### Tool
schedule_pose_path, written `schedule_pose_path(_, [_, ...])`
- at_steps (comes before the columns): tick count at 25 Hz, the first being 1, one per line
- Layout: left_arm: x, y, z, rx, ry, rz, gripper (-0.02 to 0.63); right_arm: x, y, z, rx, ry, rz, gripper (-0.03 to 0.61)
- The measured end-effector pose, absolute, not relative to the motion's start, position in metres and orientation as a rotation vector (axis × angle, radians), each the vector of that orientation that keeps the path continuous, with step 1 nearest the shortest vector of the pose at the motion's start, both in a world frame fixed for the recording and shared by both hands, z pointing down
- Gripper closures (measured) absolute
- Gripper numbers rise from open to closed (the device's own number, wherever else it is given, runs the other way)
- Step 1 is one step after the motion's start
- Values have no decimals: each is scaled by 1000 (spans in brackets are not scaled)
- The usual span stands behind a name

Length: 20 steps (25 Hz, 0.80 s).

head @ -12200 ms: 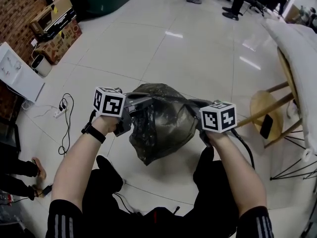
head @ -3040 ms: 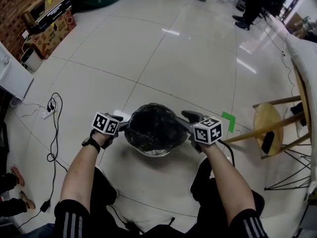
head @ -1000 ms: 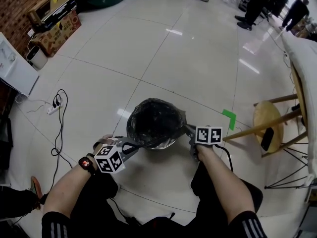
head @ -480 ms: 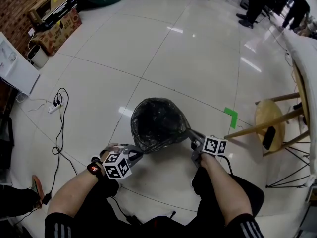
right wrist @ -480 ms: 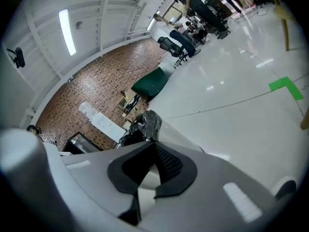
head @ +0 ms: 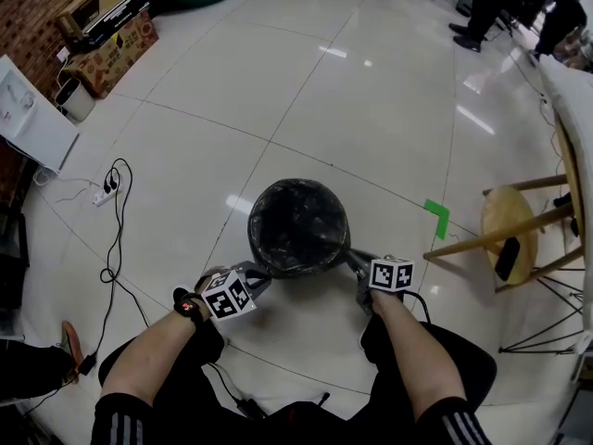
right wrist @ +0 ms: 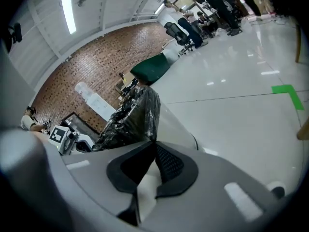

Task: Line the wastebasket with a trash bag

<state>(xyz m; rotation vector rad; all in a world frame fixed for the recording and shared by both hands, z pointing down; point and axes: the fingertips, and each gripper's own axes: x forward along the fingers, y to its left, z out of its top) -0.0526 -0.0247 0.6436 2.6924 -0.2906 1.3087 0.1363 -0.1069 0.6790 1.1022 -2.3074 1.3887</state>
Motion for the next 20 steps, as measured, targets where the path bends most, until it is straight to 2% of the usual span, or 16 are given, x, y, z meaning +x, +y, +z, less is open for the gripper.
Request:
schedule_pose_path(3, [-51, -24, 641, 2667, -295, 1276, 581, 141, -106, 673, 1102, -2311, 1365, 446])
schedule_pose_path(7, [-57, -21, 625, 2642, -316, 1208, 521, 160, -114, 641, 1140, -2353, 1159, 396])
schedule_pose_path(12, [-65, -24, 590, 2632, -435, 1095, 451, 155, -117, 577, 1048, -2432, 813, 390])
schedule_pose_path(16, [-47, -21, 578, 2658, -492, 1053, 445, 105, -89, 554, 778, -2458, 556, 390])
schedule_pose_path(20, [-39, -23, 595, 2619, -565, 1106, 445, 60, -52, 578, 538, -2358, 286, 390])
